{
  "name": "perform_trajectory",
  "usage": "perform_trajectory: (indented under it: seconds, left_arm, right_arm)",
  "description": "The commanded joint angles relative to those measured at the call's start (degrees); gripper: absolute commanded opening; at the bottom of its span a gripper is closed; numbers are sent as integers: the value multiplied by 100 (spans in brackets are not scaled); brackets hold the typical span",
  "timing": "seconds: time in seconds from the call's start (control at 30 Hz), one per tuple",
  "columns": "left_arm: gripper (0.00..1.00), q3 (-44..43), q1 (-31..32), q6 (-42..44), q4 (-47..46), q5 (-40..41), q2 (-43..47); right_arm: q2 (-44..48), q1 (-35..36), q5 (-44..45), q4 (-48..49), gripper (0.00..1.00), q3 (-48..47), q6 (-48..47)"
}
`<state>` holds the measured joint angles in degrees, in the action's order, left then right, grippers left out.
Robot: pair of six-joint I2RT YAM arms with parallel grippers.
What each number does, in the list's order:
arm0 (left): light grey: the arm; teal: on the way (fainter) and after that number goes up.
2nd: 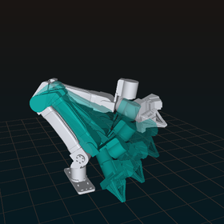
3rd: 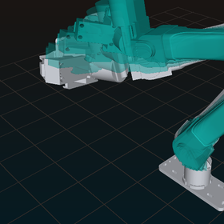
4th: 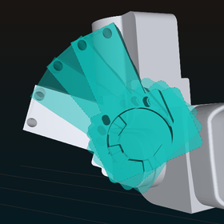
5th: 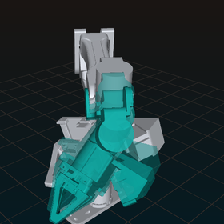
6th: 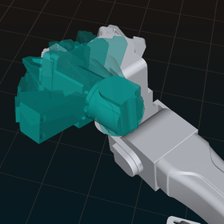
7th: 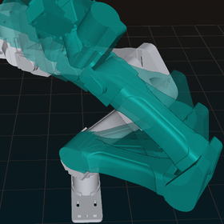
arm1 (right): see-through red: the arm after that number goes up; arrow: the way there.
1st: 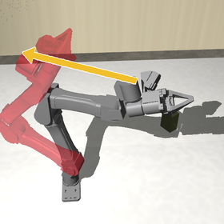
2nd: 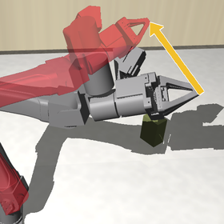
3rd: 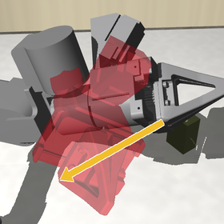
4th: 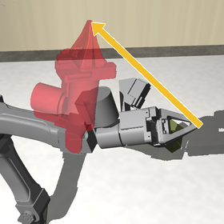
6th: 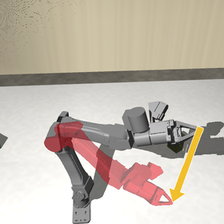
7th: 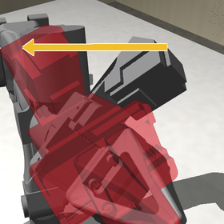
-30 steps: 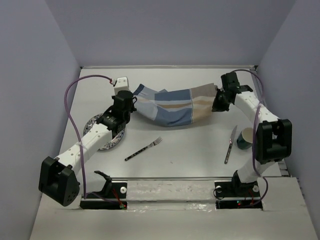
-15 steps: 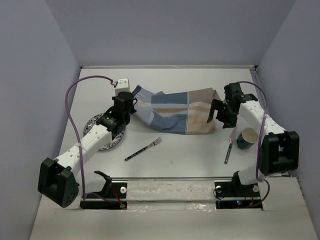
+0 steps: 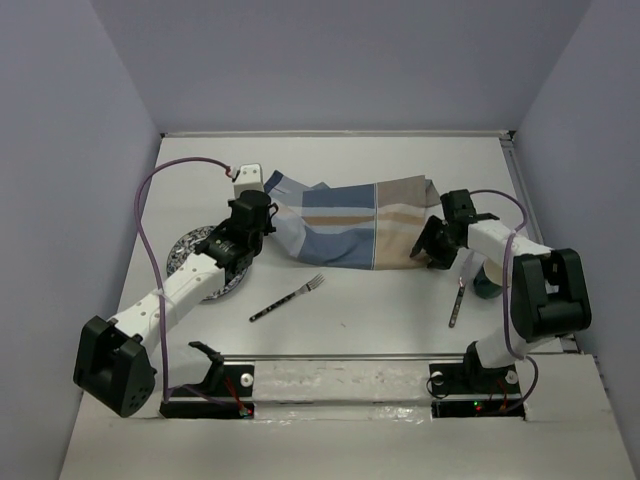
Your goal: Set the dinner table for one person
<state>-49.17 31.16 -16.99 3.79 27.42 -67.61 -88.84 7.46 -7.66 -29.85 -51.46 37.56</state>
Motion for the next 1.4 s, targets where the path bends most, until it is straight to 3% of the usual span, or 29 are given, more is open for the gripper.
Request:
perform_trajectory:
  seconds: [0.0, 0.13, 0.3, 0.33, 0.4, 0.5, 0.63, 0.73, 0.77, 0.8, 0.93, 1.03, 1.37]
  left_arm:
    - [0, 39, 22, -23, -177, 97, 161]
    - [0, -5, 22, 3, -186, 158, 126]
    - [0, -84, 31, 29, -186, 273, 99]
    - [0, -102, 22, 38, -186, 281, 73]
    - [0, -146, 31, 82, -212, 343, 55]
    - [0, -286, 13, 179, -300, 475, -67]
    - [0, -933, -127, 310, -335, 598, -199]
    - [0, -1751, -276, 346, -257, 554, -331]
    - [0, -2398, -286, 355, -230, 571, -375]
    - [0, -2744, -286, 355, -151, 572, -445]
    - [0, -4448, -286, 337, 7, 388, -516]
    - [0, -5013, -277, 337, 34, 361, -429]
    - [0, -5068, -557, 223, -326, -112, -718]
  right_arm:
    - [-160, -43, 458, 761, 60, 162, 348]
    - [-213, -43, 634, 787, 46, 277, 445]
    - [-11, -43, 590, 770, 43, 461, 577]
    - [33, -43, 599, 778, 34, 566, 586]
    - [60, -43, 617, 910, 27, 628, 507]
    - [-90, -43, 660, 1042, 0, 489, 270]
    - [479, -43, 740, 911, 0, -257, -257]
    - [1218, -43, 941, 288, 0, -1564, -775]
    - [1324, -43, 968, -131, 0, -1995, -1012]
    - [1464, -43, 1038, -318, 0, -2887, -1110]
    - [1554, -43, 1232, -926, 0, -4831, -1549]
    - [1545, -43, 1372, -1155, 0, -5810, -1611]
    - [799, -43, 1786, -830, 0, -6710, -1936]
